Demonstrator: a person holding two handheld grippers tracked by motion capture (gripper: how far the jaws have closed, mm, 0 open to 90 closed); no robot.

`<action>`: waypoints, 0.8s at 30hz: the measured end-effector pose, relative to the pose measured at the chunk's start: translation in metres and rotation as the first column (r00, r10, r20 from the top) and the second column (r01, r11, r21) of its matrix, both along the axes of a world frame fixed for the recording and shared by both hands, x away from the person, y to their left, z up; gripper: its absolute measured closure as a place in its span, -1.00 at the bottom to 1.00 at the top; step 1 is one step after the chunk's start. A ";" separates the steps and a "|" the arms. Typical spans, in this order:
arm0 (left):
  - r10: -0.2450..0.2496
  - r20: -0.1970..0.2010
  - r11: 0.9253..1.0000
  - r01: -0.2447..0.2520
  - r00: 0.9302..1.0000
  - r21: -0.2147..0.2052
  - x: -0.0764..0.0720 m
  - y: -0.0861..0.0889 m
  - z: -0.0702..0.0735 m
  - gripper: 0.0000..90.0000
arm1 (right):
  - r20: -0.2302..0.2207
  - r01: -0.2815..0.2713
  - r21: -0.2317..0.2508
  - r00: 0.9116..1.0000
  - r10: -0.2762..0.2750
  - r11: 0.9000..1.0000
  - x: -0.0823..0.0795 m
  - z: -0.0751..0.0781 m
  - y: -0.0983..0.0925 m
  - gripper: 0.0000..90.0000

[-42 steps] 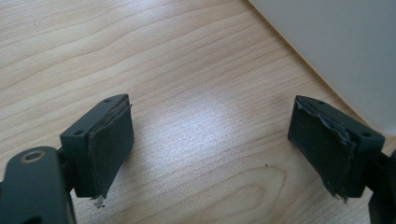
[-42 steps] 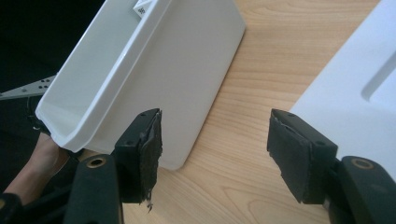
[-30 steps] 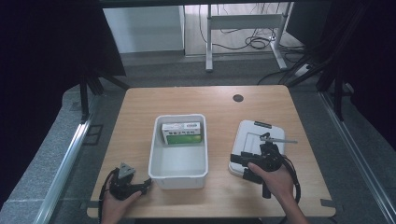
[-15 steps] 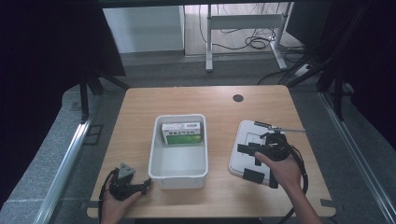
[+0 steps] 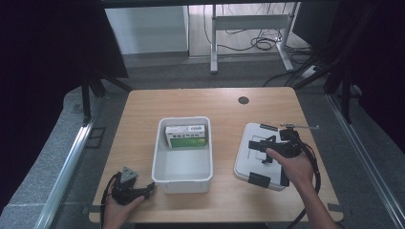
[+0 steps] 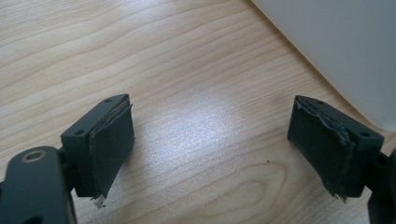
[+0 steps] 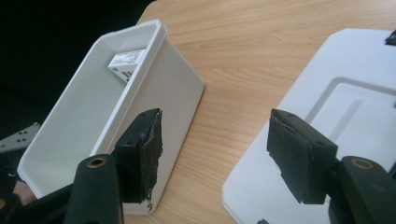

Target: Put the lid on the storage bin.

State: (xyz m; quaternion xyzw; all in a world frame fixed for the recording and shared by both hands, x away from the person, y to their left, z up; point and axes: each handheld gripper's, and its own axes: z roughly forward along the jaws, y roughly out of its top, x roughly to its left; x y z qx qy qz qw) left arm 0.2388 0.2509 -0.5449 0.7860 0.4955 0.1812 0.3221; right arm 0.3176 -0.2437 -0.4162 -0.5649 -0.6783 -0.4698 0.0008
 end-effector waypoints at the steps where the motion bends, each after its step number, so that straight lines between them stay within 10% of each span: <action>1: 0.001 0.000 1.000 -0.001 1.000 0.001 0.000 0.000 0.000 -0.68 | -0.001 0.002 -0.003 1.000 -0.002 1.000 0.001 0.001 -0.001 -0.21; 24: 0.006 0.001 1.000 -0.006 1.000 0.001 0.000 0.000 0.000 -0.68 | -0.057 0.087 -0.075 0.994 -0.092 0.993 0.019 0.008 -0.027 -0.21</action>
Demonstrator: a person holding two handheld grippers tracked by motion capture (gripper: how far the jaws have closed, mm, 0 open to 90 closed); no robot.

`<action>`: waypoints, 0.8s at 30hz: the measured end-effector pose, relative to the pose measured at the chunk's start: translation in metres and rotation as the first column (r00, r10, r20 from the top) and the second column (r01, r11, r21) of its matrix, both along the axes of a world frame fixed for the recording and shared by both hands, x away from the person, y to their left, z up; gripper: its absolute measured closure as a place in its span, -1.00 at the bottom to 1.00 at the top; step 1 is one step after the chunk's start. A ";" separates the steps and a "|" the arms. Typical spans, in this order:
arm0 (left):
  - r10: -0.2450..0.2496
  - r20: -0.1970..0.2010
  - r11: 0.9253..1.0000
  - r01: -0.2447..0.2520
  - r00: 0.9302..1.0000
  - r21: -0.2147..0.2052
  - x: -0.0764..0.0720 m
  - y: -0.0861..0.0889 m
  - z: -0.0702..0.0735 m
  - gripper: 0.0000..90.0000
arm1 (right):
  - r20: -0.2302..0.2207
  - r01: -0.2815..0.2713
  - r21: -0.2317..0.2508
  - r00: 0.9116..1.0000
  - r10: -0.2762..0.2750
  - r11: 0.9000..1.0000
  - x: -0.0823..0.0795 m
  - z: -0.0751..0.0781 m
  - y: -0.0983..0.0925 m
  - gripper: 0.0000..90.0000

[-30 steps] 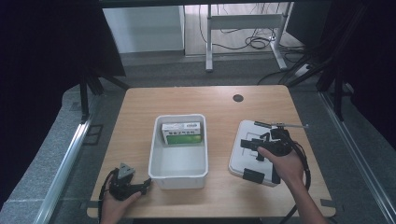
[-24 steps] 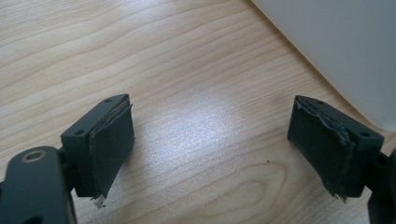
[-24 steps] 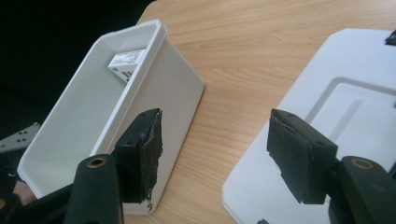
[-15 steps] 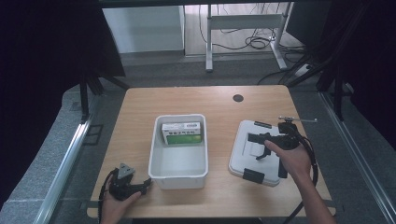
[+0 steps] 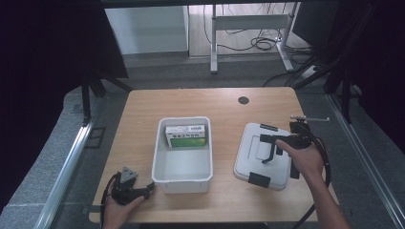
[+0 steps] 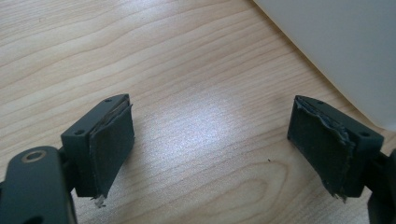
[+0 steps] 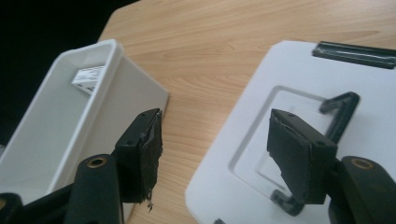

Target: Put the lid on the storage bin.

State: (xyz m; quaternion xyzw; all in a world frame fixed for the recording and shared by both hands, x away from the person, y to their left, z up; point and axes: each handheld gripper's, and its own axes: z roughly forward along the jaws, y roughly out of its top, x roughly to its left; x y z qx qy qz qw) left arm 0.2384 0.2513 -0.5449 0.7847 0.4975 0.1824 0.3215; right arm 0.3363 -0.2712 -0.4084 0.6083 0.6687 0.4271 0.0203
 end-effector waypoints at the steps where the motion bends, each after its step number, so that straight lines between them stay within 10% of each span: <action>1: 0.000 0.000 1.000 0.000 1.000 0.000 0.000 0.000 0.000 -0.68 | -0.013 0.010 -0.014 1.000 -0.010 1.000 0.002 -0.001 -0.002 -0.20; 24: 0.001 0.000 1.000 -0.001 1.000 0.001 0.002 0.000 0.000 -0.69 | -0.108 0.080 -0.139 0.990 -0.095 0.987 0.024 -0.025 -0.014 -0.19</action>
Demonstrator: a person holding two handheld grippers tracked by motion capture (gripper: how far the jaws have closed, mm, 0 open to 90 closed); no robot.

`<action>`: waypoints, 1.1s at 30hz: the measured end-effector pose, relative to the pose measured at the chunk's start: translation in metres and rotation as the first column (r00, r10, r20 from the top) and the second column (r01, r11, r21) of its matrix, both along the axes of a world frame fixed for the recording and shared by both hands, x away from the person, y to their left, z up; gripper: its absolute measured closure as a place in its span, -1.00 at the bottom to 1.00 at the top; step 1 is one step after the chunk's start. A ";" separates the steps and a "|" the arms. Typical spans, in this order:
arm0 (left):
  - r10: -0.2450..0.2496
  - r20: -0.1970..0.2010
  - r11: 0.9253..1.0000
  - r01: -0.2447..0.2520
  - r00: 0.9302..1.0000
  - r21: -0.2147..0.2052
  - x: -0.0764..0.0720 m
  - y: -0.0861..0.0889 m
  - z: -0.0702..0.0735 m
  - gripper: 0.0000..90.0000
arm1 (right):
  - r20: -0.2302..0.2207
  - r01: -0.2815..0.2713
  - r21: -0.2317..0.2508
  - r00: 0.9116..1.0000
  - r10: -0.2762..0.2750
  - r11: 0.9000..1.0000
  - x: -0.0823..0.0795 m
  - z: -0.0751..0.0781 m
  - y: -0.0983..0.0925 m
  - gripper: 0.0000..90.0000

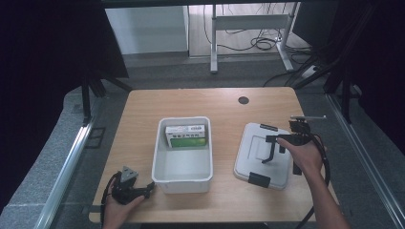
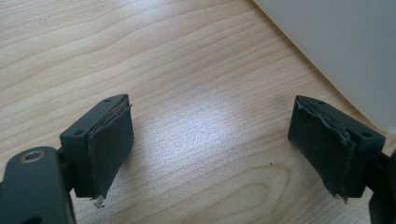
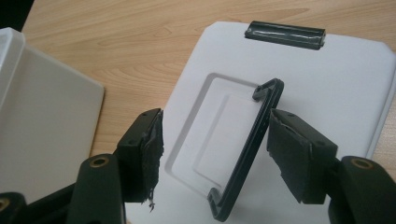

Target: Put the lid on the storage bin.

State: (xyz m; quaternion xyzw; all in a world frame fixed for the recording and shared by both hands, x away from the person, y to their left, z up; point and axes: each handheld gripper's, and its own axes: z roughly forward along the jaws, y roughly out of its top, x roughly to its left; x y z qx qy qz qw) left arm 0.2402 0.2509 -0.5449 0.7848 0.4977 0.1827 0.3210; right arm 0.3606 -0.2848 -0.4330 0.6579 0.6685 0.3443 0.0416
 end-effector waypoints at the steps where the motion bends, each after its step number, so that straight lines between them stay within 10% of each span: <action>1: 0.000 0.000 1.000 0.000 1.000 0.000 0.000 0.000 0.000 -0.69 | -0.001 0.001 0.003 1.000 -0.001 1.000 0.001 -0.001 0.000 -0.19; 18: 0.000 0.000 1.000 0.000 1.000 0.000 0.000 0.000 0.000 -0.69 | -0.082 0.052 0.002 0.995 -0.051 0.999 0.011 -0.021 -0.006 0.06; 33: 0.000 0.000 1.000 0.000 1.000 0.001 0.000 0.000 0.000 -0.69 | -0.207 0.100 0.032 0.974 -0.091 0.994 0.019 -0.031 -0.011 0.57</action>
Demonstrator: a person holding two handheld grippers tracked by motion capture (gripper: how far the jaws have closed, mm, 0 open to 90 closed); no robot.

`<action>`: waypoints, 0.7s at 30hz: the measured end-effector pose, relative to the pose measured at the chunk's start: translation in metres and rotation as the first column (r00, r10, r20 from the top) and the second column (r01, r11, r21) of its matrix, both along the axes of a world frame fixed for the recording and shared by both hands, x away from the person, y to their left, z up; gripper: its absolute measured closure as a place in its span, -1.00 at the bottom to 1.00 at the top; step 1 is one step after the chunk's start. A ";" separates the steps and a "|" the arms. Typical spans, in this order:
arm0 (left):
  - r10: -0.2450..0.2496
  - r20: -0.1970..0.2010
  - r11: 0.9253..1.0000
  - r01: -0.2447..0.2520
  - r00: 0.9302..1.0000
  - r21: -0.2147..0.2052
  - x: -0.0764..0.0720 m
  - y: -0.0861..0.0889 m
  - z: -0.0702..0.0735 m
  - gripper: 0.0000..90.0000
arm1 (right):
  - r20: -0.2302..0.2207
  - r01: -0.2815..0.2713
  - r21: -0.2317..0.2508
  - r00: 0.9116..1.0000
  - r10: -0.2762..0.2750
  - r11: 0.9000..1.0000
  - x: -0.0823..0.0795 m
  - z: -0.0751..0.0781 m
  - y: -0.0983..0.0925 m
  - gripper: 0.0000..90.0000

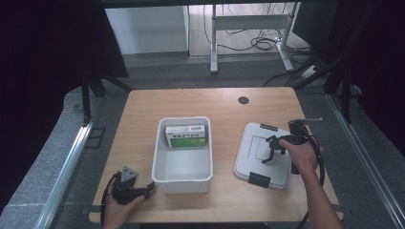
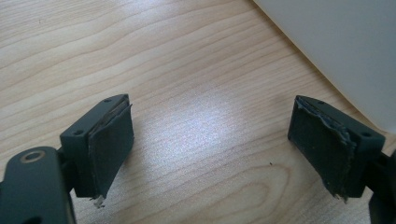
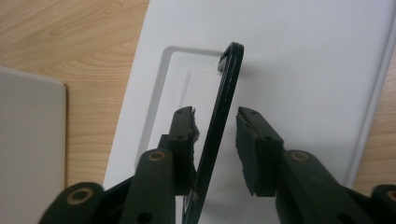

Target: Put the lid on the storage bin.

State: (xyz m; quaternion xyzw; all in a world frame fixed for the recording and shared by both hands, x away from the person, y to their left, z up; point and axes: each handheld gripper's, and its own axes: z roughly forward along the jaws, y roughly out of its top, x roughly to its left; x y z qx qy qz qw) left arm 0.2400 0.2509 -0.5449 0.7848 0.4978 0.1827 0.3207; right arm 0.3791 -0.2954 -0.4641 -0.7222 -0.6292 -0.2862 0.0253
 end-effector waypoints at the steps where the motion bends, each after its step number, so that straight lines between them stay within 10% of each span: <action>1: 0.000 0.000 1.000 0.000 1.000 0.000 0.000 0.000 0.000 -0.69 | -0.008 0.004 0.009 1.000 -0.004 1.000 0.000 -0.001 0.000 0.62; 21: 0.000 0.000 1.000 0.000 1.000 0.000 0.000 0.000 0.000 -0.69 | -0.111 0.157 0.136 0.984 -0.142 0.978 0.002 0.001 -0.011 0.88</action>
